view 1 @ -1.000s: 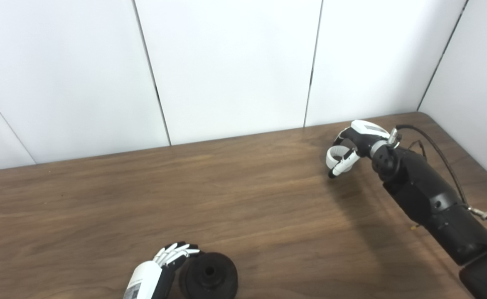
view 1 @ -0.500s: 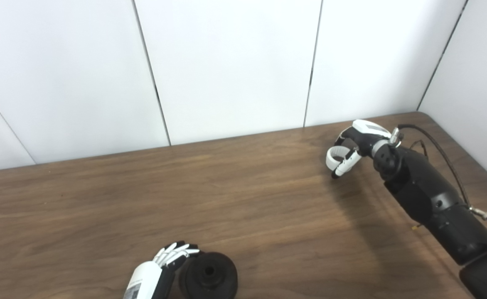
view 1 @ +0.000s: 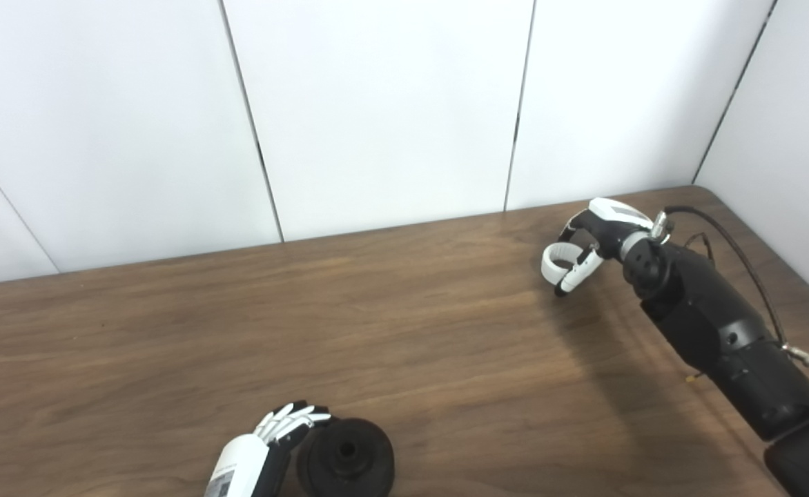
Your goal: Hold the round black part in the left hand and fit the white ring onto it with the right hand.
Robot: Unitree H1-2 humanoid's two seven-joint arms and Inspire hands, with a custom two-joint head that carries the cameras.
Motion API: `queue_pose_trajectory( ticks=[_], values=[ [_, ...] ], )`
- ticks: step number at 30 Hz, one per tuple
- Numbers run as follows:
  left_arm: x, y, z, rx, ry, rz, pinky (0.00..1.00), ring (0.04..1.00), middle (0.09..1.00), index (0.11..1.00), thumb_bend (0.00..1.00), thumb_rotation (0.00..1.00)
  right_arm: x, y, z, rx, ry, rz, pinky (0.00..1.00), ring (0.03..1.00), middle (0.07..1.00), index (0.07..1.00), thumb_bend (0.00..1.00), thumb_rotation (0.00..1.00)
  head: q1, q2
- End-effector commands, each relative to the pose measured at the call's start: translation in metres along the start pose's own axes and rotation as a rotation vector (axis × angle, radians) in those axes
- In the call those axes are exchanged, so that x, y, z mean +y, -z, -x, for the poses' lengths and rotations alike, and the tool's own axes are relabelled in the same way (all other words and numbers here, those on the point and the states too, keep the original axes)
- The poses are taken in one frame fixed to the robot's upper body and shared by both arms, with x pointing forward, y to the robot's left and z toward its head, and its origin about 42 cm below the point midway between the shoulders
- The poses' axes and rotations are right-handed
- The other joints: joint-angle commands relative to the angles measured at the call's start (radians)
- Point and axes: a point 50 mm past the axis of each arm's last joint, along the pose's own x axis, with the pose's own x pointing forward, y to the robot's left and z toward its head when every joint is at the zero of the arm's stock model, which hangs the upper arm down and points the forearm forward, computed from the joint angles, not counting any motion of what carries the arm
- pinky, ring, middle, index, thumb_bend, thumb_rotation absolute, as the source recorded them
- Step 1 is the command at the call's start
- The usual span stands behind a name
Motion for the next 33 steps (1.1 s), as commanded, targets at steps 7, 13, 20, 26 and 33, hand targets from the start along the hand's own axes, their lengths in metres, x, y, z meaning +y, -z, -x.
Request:
queue_pose_trajectory(
  ticks=[7,13,20,26,33],
  values=[
    [-0.023,0.018,0.024,0.124,0.158,0.013,0.91,0.921,0.839,0.491,0.52,0.08,-0.033,-0.003,-0.001,-0.014,0.089,0.002,0.92,0.979,0.918,0.602,0.85,0.15,-0.003,0.002],
    [-0.024,0.018,0.023,0.124,0.157,0.02,0.9,0.921,0.839,0.491,0.52,0.08,-0.032,0.0,0.0,-0.035,0.117,-0.011,0.9,0.959,0.893,0.492,0.54,0.14,-0.001,0.002],
    [-0.025,0.017,0.023,0.123,0.157,0.016,0.9,0.918,0.839,0.491,0.52,0.08,-0.032,0.002,0.001,-0.053,0.135,0.015,0.89,0.927,0.853,0.484,0.52,0.13,0.001,0.004],
    [-0.026,0.016,0.023,0.122,0.156,0.013,0.9,0.917,0.838,0.491,0.52,0.08,-0.033,0.003,0.003,-0.054,0.131,0.024,0.89,0.91,0.834,0.484,0.52,0.13,0.003,0.007],
    [-0.027,0.009,0.021,0.116,0.159,0.022,0.91,0.922,0.84,0.491,0.52,0.08,-0.042,0.0,0.015,-0.069,0.109,0.015,0.94,0.915,0.837,0.484,0.52,0.13,0.044,0.033]
  ],
)
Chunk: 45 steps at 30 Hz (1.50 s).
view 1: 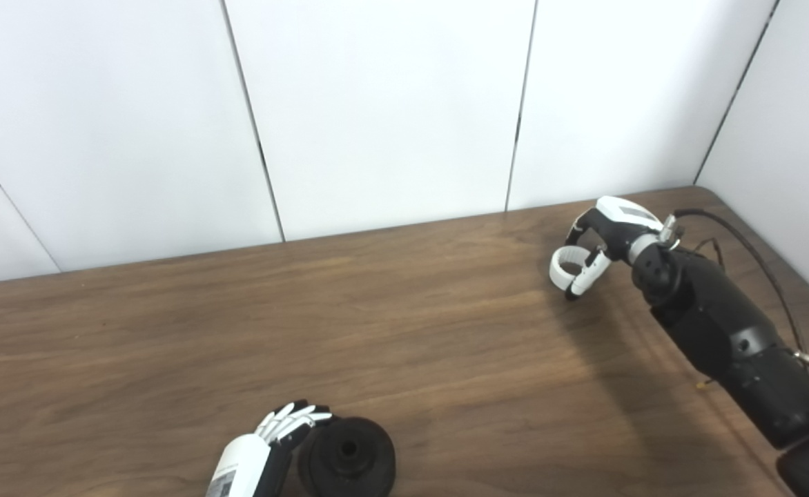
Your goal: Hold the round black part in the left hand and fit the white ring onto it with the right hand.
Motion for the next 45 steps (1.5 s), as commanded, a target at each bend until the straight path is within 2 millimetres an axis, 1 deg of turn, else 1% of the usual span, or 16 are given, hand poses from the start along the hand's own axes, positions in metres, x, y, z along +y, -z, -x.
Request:
queue_pose_trajectory(
  ticks=[1,2,6,7,8,10,12,14,17,21,26,29,33,39,41,45],
  values=[
    [-0.026,0.01,0.02,0.114,0.163,0.022,0.91,0.925,0.842,0.492,0.52,0.08,-0.042,-0.013,0.009,-0.053,0.077,0.007,0.98,0.919,0.841,0.484,0.52,0.13,0.028,0.019],
    [-0.026,0.009,0.02,0.115,0.164,0.021,0.9,0.923,0.842,0.492,0.52,0.08,-0.045,-0.017,0.014,-0.069,0.07,0.009,0.99,0.914,0.838,0.484,0.52,0.13,0.028,0.019],
    [-0.027,0.002,0.019,0.122,0.168,0.019,0.9,0.923,0.844,0.492,0.52,0.08,-0.057,-0.035,0.037,-0.162,0.054,0.072,1.0,0.906,0.832,0.484,0.52,0.13,0.08,0.044],
    [-0.028,0.0,0.019,0.123,0.168,0.018,0.89,0.922,0.844,0.492,0.52,0.08,-0.06,-0.04,0.043,-0.193,0.054,0.1,0.98,0.917,0.829,0.484,0.52,0.14,0.101,0.057],
    [-0.028,-0.002,0.018,0.124,0.168,0.016,0.9,0.922,0.843,0.492,0.52,0.08,-0.063,-0.044,0.049,-0.216,0.054,0.117,0.97,0.923,0.827,0.484,0.52,0.14,0.101,0.057],
    [-0.029,-0.007,0.017,0.124,0.166,0.019,0.91,0.925,0.844,0.492,0.52,0.08,-0.069,-0.055,0.062,-0.272,0.057,0.144,0.95,0.936,0.826,0.484,0.52,0.14,0.129,0.077],
    [-0.029,-0.011,0.015,0.124,0.165,0.017,0.92,0.926,0.843,0.492,0.52,0.08,-0.072,-0.069,0.077,-0.338,0.062,0.176,0.92,0.931,0.824,0.484,0.52,0.14,0.144,0.088],
    [-0.03,-0.014,0.014,0.124,0.165,0.013,0.92,0.923,0.841,0.491,0.52,0.08,-0.074,-0.077,0.086,-0.367,0.059,0.198,0.92,0.931,0.832,0.485,0.52,0.14,0.152,0.094],
    [-0.031,-0.018,0.012,0.125,0.157,0.016,0.91,0.92,0.836,0.49,0.52,0.08,-0.071,-0.093,0.102,-0.425,0.031,0.226,0.94,0.945,0.841,0.485,0.52,0.14,0.164,0.109],
    [-0.032,-0.021,0.009,0.114,0.149,0.008,0.89,0.905,0.827,0.49,0.52,0.08,-0.064,-0.112,0.123,-0.517,0.006,0.272,0.93,0.938,0.837,0.485,0.53,0.14,0.183,0.129],
    [-0.033,-0.026,0.005,0.114,0.155,0.006,0.9,0.917,0.836,0.491,0.52,0.08,-0.055,-0.129,0.145,-0.627,-0.017,0.326,0.9,0.912,0.82,0.483,0.53,0.14,0.198,0.157],
    [-0.034,-0.029,0.001,0.117,0.155,0.015,0.9,0.918,0.839,0.491,0.52,0.08,-0.049,-0.138,0.157,-0.67,-0.036,0.33,0.91,0.916,0.82,0.483,0.53,0.14,0.213,0.179],
    [-0.033,-0.034,-0.002,0.126,0.164,0.018,0.91,0.93,0.85,0.492,0.52,0.08,-0.041,-0.149,0.169,-0.726,-0.049,0.349,0.92,0.921,0.817,0.482,0.53,0.14,0.229,0.198],
    [-0.035,-0.04,-0.005,0.127,0.163,0.012,0.9,0.914,0.837,0.491,0.52,0.08,-0.032,-0.159,0.182,-0.8,-0.054,0.345,0.91,0.921,0.81,0.481,0.53,0.14,0.263,0.219],
    [-0.035,-0.042,-0.007,0.128,0.163,0.022,0.92,0.921,0.838,0.491,0.52,0.08,-0.029,-0.163,0.185,-0.824,-0.055,0.341,0.9,0.919,0.807,0.481,0.53,0.14,0.274,0.221],
    [-0.037,-0.044,-0.009,0.123,0.164,0.018,0.91,0.919,0.838,0.491,0.52,0.08,-0.024,-0.168,0.191,-0.859,-0.067,0.334,0.91,0.922,0.81,0.481,0.53,0.14,0.293,0.224]
  ],
)
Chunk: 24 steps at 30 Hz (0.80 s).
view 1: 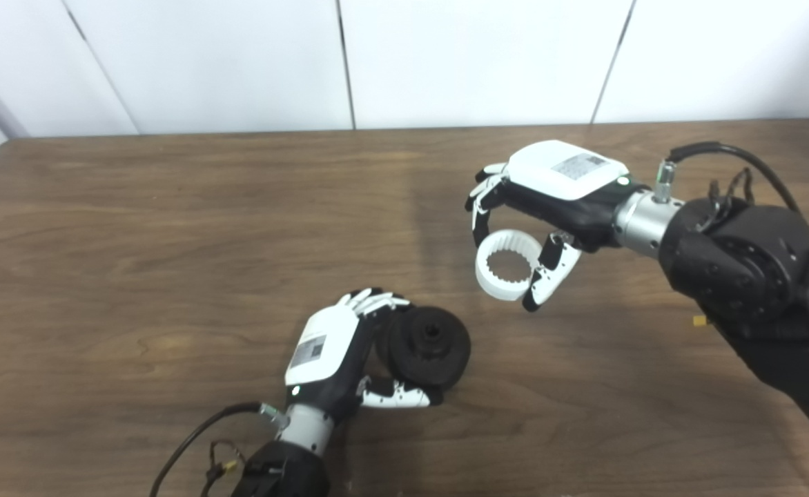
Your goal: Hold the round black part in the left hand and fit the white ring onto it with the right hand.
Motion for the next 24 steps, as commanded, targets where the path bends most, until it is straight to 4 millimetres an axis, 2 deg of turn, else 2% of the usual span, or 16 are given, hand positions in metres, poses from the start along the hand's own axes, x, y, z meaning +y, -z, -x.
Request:
queue_pose_trajectory(
  ticks=[1,18,24],
  values=[
    [-0.021,0.001,0.004,0.031,0.138,0.036,0.91,0.918,0.837,0.491,0.52,0.08,-0.013,-0.008,0.004,-0.033,0.054,0.051,0.91,0.919,0.81,0.481,0.53,0.14,0.007,0.002],
    [-0.026,-0.002,0.0,0.037,0.139,0.072,0.94,0.928,0.843,0.49,0.52,0.08,-0.003,-0.029,-0.002,-0.126,0.049,-0.015,0.9,0.907,0.806,0.48,0.53,0.14,0.028,0.017],
    [-0.025,-0.003,-0.001,0.033,0.14,0.067,0.93,0.928,0.842,0.49,0.52,0.08,0.002,-0.032,-0.002,-0.14,0.036,-0.043,0.92,0.918,0.816,0.481,0.53,0.14,0.03,0.026]
  ],
)
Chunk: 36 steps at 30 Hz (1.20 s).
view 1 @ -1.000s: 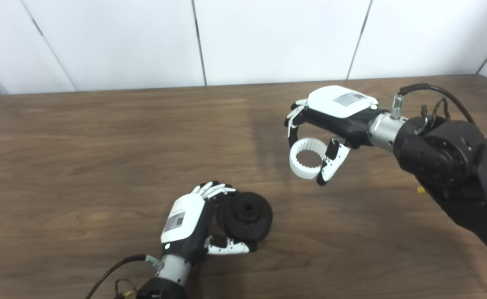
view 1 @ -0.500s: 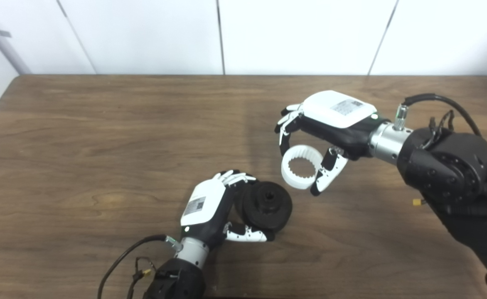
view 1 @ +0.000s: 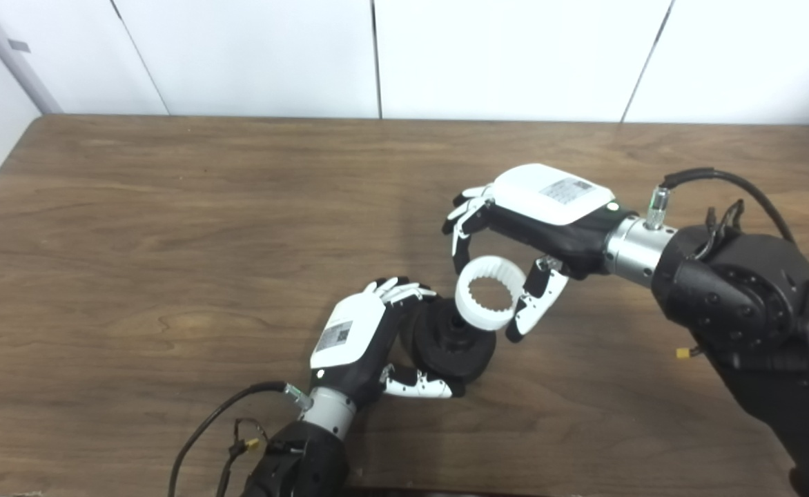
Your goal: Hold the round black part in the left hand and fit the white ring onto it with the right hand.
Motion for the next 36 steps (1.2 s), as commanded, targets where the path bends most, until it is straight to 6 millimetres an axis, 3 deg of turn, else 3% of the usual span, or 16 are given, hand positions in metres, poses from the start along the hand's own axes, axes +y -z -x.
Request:
queue_pose_trajectory(
  ticks=[1,20,36],
  values=[
    [-0.021,0.003,0.002,0.037,0.127,0.046,0.93,0.928,0.843,0.491,0.52,0.08,-0.01,-0.007,0.004,-0.038,0.048,0.043,0.92,0.92,0.817,0.481,0.53,0.14,0.0,0.0],
    [-0.02,0.002,0.003,0.037,0.127,0.035,0.92,0.924,0.838,0.491,0.52,0.08,0.019,-0.008,-0.011,-0.04,0.008,0.04,0.92,0.913,0.814,0.482,0.53,0.14,-0.012,0.003],
    [-0.02,0.0,0.004,0.038,0.128,0.038,0.92,0.922,0.838,0.49,0.52,0.08,0.019,-0.01,-0.017,-0.045,0.021,0.035,0.96,0.933,0.824,0.482,0.53,0.14,-0.006,0.009]
  ],
)
